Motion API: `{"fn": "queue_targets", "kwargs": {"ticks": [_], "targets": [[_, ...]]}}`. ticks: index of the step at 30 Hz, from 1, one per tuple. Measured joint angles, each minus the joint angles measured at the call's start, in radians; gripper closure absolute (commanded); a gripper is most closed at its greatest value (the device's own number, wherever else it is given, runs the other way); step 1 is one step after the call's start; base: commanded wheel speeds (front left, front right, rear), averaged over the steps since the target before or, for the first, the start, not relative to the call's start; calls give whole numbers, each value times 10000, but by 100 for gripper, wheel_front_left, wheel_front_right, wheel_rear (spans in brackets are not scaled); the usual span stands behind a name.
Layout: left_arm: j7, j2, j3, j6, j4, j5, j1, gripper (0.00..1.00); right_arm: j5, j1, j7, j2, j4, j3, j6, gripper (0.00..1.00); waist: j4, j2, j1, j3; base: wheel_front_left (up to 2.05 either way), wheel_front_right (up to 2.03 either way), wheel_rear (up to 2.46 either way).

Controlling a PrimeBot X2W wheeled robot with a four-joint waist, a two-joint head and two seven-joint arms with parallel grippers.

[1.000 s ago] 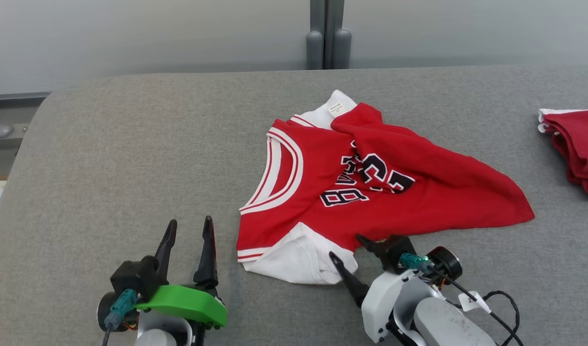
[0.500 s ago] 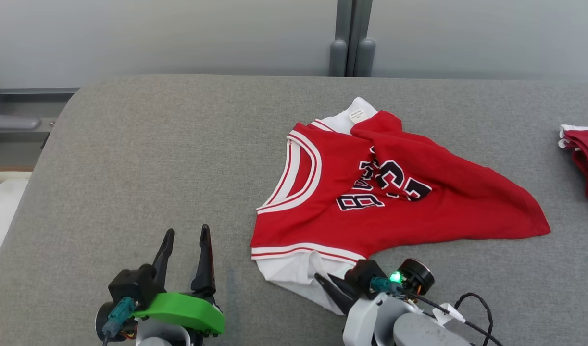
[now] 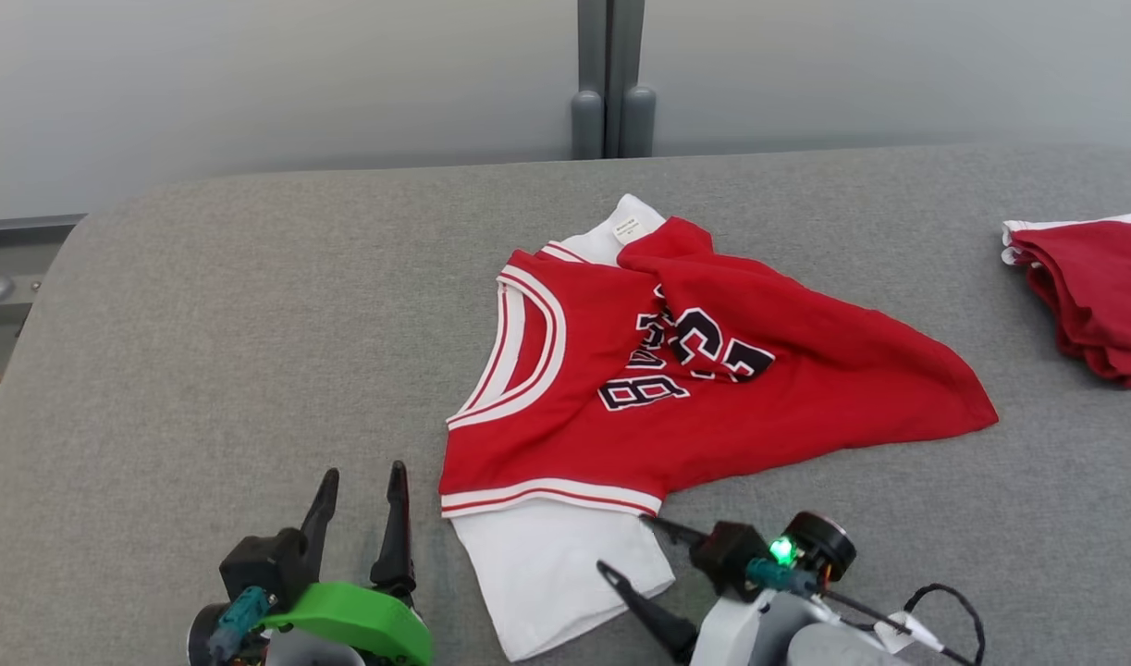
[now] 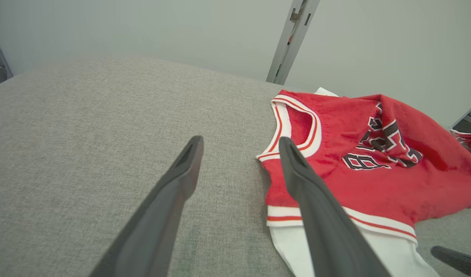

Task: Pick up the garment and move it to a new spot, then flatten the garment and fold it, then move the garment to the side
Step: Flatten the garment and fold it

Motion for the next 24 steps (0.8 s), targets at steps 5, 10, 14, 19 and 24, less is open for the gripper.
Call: {"fn": "queue_targets", "kwargs": {"ticks": [5, 10, 14, 19, 24], "targets": [[380, 184, -393, -282, 907, 153, -554, 0, -428, 192, -40, -207, -688, -1716, 0, 0, -357, 0, 0, 18, 0, 0, 0], [911, 297, -708, -479, 1854, 150, -1282, 0, -1089, 418, 12, -205, -1360, -3444, 0, 0, -664, 0, 0, 135, 0, 0, 0], [1342, 353, -890, -602, 2681, -10, -1769, 0, -1590, 616, 213, -88, -1931, -4495, 0, 0, -879, 0, 0, 315, 0, 0, 0], [1824, 366, -1258, -700, 3382, -349, -2227, 19, -2063, 715, 408, 0, -2560, -5428, 0, 0, -1121, 0, 0, 577, 0, 0, 0], [1908, 397, -1657, -734, 3653, -612, -2708, 100, -2297, 779, 491, 61, -3101, -6383, 0, 0, -1354, 0, 0, 815, 0, 0, 0]]}}
